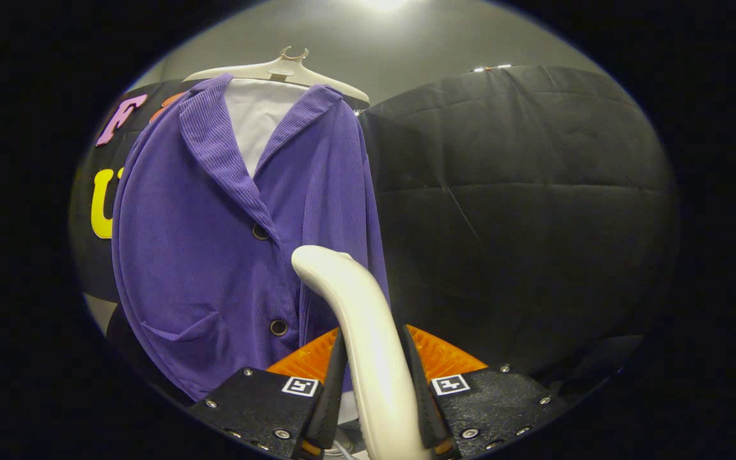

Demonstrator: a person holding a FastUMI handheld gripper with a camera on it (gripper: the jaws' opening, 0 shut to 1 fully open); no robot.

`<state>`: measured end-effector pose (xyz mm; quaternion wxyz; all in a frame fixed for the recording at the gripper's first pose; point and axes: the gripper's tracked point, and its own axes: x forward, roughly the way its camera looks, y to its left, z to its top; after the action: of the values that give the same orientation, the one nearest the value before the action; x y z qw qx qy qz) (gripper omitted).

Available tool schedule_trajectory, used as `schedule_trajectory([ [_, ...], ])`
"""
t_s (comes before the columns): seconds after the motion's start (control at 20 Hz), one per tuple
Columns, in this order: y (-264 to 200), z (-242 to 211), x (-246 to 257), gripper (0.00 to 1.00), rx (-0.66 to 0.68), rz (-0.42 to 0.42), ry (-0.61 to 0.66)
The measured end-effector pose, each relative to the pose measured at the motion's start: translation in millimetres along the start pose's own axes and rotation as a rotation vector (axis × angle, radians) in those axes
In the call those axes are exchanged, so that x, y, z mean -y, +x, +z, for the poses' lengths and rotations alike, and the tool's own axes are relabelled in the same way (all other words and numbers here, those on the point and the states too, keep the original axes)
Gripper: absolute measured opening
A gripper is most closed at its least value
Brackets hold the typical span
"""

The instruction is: Iron the clothes twice with a garment steamer, once on the left side and once on the right side.

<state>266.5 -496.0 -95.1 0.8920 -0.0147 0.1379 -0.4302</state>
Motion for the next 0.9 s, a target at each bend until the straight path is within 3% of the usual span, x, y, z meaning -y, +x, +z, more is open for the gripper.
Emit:
schedule_trajectory([
  [0.9, 4.6, -128.1, -2.1, 0.50, -0.235, 0.019, -0.019],
])
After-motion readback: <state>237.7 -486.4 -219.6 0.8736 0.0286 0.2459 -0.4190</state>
